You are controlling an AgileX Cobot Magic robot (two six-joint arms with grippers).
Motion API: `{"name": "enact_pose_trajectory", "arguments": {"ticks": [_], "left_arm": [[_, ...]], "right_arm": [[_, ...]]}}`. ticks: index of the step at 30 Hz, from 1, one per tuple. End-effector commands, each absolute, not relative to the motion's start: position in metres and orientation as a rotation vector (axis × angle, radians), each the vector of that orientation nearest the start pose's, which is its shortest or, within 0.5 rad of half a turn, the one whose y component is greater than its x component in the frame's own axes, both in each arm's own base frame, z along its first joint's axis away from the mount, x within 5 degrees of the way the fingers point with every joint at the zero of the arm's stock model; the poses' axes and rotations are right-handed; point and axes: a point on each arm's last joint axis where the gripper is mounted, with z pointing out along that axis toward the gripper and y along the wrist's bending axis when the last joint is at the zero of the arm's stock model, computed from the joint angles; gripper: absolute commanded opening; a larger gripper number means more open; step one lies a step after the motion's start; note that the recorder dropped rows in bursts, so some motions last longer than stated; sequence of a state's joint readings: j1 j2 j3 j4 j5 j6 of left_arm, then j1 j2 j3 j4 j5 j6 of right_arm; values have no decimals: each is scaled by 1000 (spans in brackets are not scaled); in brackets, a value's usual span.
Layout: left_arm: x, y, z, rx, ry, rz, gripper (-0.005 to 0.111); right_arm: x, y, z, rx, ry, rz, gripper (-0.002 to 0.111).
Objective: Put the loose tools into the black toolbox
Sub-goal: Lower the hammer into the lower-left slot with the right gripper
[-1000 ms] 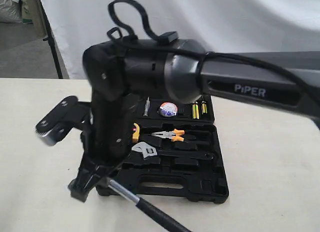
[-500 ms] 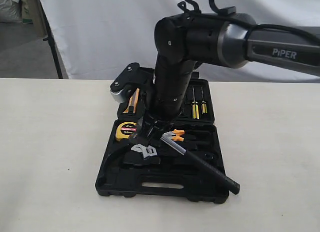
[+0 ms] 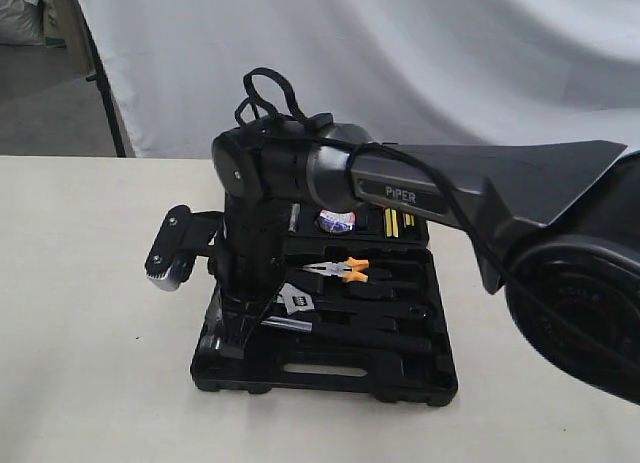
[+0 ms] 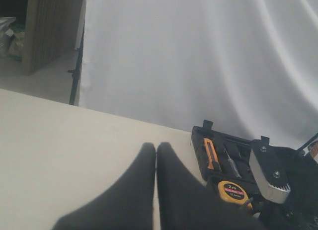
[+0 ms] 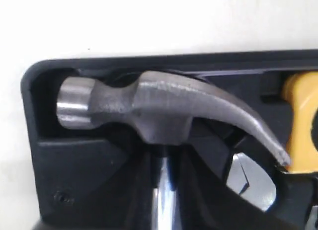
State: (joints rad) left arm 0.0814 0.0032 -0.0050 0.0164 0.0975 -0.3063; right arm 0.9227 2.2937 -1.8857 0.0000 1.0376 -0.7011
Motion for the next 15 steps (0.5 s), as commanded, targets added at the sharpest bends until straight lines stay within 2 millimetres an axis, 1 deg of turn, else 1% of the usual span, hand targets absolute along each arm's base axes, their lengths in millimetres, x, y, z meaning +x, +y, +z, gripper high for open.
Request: {"name": "enact_pose_trajectory", "arguments": {"ticks": [1,6,15], "left_arm": [[56,4,208,-291,1540,-174,1],[56,4,208,-291,1540,-174,1],[56,4,208,-291,1540,-174,1]], "right_arm": [[289,384,169,-2161,1955,19,0],[289,380,168,-2246,1915,-23,0],[289,380,169,-2253,1904,-24,0]]}}
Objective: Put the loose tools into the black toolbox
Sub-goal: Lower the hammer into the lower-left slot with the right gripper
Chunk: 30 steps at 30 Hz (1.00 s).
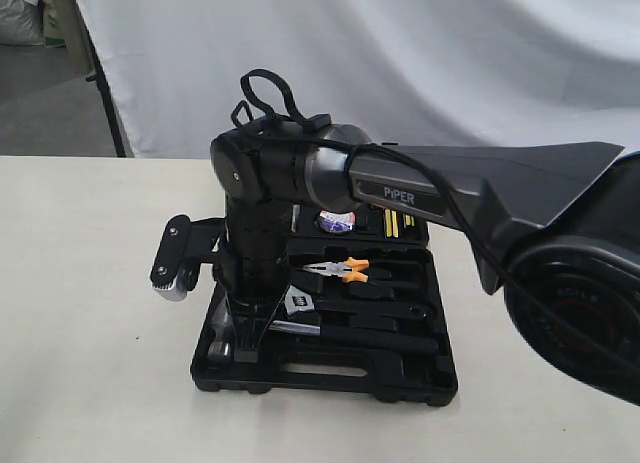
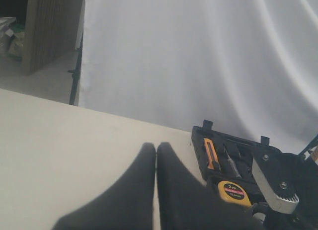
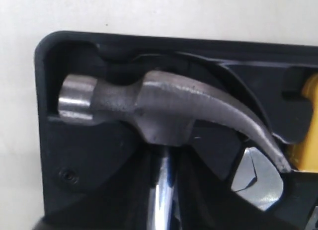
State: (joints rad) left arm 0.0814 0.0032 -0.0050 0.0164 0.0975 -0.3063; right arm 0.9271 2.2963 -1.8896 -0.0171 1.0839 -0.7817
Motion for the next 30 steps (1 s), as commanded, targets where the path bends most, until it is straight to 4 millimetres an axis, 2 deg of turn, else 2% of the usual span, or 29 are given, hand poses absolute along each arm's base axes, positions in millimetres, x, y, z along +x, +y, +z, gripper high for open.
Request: {"name": "enact_pose_trajectory", "arguments": {"ticks": [1,12,14,19,22,25,28,30], "left_arm": [[56,4,208,-291,1540,-174,1],[56,4,208,-291,1540,-174,1],[56,4,208,-291,1540,-174,1],[56,4,208,-291,1540,-174,1],[56,4,208,-291,1540,-174,1],[56,4,208,-291,1540,-174,1],[56,4,208,-291,1540,-174,1],[56,4,208,-291,1540,-174,1]], "right_arm": [[289,381,169,-2251,1904,-21,0],[290,382,169,-2226,1903,-17,1],[290,383,169,-2204,1905,-13,9],[288,385,169,-2214,1896,-8,52],[286,385,169,-2235,1889,-14,66],[285,385,175,-2227,1883,-13,70],[285,385,188,-2203,1863,-9,67],[285,384,200,-2183,1847,-7,61]]}}
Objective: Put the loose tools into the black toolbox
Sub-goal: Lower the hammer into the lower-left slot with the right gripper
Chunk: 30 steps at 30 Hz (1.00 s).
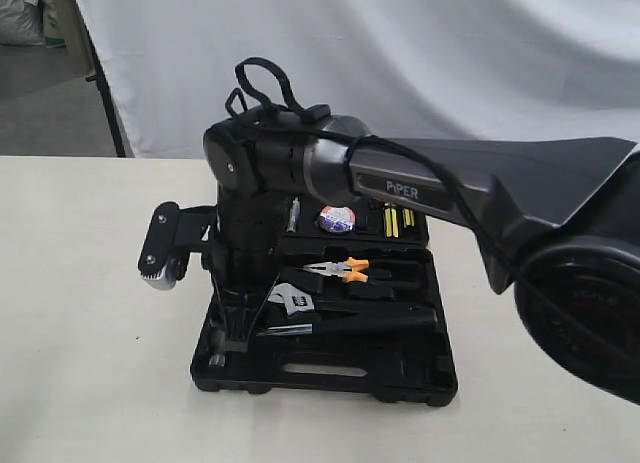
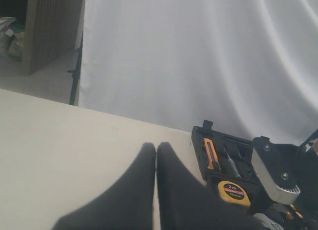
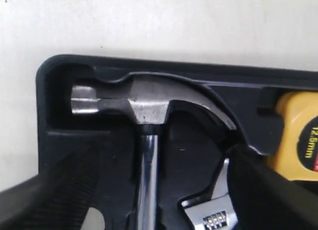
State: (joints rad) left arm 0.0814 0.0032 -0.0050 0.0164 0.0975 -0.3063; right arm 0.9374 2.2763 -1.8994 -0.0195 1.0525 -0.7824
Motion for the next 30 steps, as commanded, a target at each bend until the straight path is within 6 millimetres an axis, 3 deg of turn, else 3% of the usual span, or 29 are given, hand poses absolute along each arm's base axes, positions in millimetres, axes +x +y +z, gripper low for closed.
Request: {"name": "enact_pose_trajectory", "arguments": {"ticks": [1,2,4,5,6,10,14,17,21,30], "left_arm": [[56,4,208,-291,1540,-174,1],[56,4,208,-286,1541,-168,1],[56,4,208,-286,1541,-168,1],[56,4,208,-286,1541,-168,1],[56,4,208,-286,1541,-168,1],[56,4,208,-286,1541,-168,1],[56,4,208,-286,1541,-168,1],[56,4,208,-286,1541,-168,1],[56,4,208,-286,1541,-168,1],[56,4,208,-286,1541,-168,1]], "right_arm": [[285,383,204,-2174,1843,-6,57],[286,382,209,-2159,1844,-5,50],[286,379,217,-2142,1838,-4,23],[287,378,217,-2139,1849,-1,3],[287,378,216,-2135,1864,0,0],[293,372,192,-2145,2003,9,-1],[294,368,142,-2257,2156,3,-1],[294,367,125,-2292,2193,-4,-1],[294,367,130,-2284,2187,-3,-1],[294,367,181,-2132,2133,21,-1]]}}
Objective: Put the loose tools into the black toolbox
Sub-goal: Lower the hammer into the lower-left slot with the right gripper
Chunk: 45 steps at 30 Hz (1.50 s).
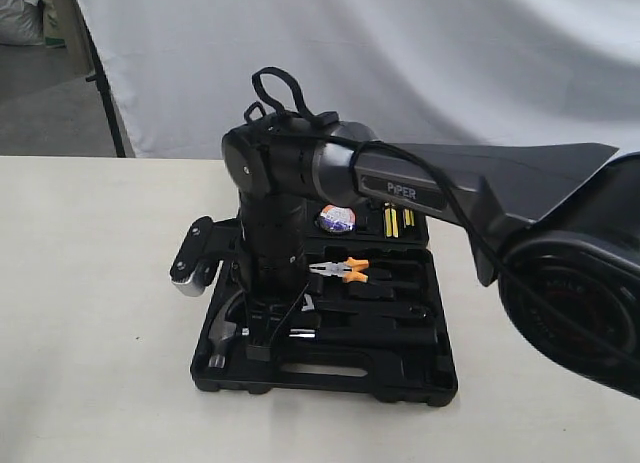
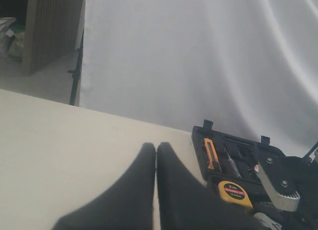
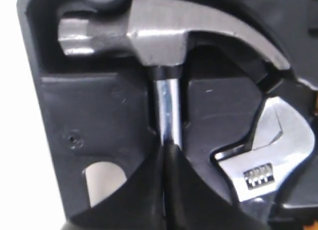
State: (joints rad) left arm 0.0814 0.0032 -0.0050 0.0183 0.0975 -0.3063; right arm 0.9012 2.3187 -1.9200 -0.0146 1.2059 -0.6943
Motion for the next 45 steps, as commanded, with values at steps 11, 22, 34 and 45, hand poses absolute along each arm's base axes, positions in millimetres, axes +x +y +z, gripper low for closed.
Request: {"name": "enact_pose_trajectory", "arguments": {"ticks": [11,22,34,45], "left_arm": [[56,4,208,-285,1541,-167,1],[56,4,208,-285,1541,-167,1],[56,4,208,-285,1541,-167,1],[56,4,208,-285,1541,-167,1]], "right_arm": [[295,379,176,-2050,2094,120,-1],[292,369,107,-2254,2272,26,-1],[292,368,166,-2150,2191,39,-1],[297,349,226,-1972,2186,-88,-1]]}}
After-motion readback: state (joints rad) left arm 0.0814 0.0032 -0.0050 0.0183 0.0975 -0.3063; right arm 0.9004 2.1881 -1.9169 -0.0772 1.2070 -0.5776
